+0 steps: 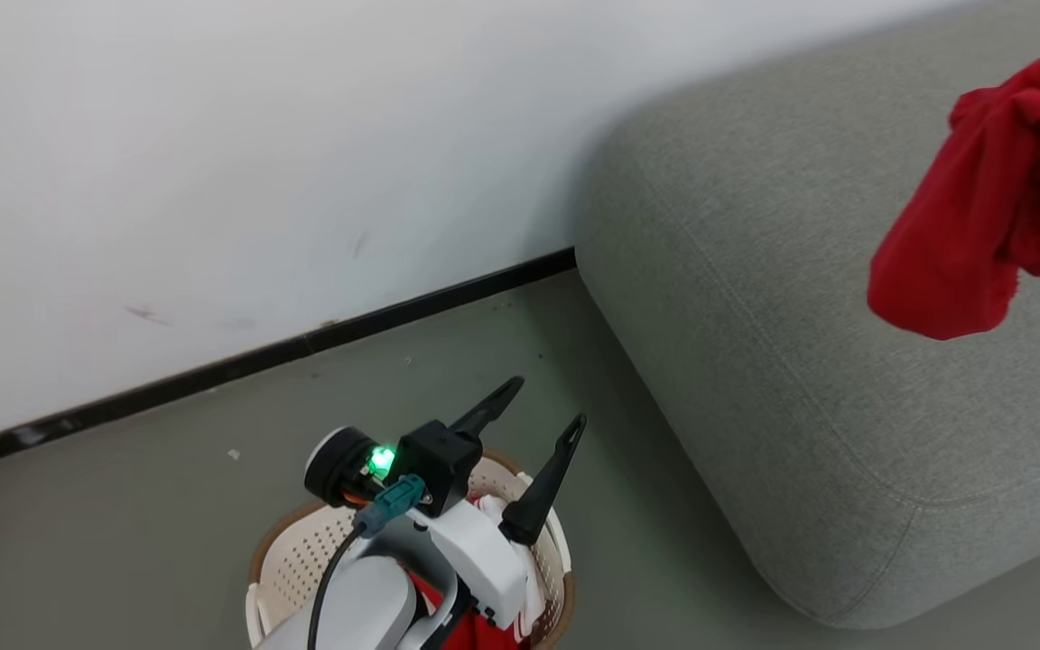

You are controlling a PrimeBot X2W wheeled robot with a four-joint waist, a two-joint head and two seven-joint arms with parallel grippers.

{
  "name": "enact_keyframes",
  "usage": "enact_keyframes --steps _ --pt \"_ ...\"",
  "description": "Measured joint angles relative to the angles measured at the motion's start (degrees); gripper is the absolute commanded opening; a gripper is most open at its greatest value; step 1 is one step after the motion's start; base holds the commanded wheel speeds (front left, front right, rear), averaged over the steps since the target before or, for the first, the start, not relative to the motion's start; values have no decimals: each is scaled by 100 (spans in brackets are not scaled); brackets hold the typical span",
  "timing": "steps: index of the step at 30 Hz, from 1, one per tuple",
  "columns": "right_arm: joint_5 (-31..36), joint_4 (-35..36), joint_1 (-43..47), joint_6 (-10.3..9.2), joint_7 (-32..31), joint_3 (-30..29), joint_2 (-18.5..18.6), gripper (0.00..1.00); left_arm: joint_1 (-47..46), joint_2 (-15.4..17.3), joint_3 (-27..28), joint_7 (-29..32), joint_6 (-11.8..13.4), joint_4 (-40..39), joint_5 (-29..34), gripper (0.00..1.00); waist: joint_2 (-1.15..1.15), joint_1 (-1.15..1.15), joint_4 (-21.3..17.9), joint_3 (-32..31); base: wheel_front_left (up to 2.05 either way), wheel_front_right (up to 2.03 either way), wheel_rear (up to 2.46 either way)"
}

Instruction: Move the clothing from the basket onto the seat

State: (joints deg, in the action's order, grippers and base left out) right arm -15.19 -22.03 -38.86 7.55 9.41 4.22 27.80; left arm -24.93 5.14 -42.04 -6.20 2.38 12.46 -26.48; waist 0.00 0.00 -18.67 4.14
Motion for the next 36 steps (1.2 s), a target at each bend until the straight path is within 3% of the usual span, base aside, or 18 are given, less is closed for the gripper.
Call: enact_keyframes --steps 9,12,21,26,36 --pt "23 -771 -226 0 11 -289 246 0 -283 55 13 82 57 -337 170 100 0 0 246 452 0 0 0" --pt "305 -909 -347 0 34 -230 472 0 -353 54 -44 167 57 -441 201 100 0 0 326 606 0 0 0" --pt "613 -1380 -777 0 245 -675 539 0 -566 48 -192 353 56 -730 354 100 0 0 515 1024 0 0 0" --pt "836 -1845 -855 0 371 -1251 497 0 -737 37 -300 433 48 -915 446 100 0 0 630 1332 0 0 0" --pt "1127 -2503 -812 0 456 -1731 51 0 -958 25 -487 620 -44 -1120 545 100 0 0 800 1788 0 0 0"
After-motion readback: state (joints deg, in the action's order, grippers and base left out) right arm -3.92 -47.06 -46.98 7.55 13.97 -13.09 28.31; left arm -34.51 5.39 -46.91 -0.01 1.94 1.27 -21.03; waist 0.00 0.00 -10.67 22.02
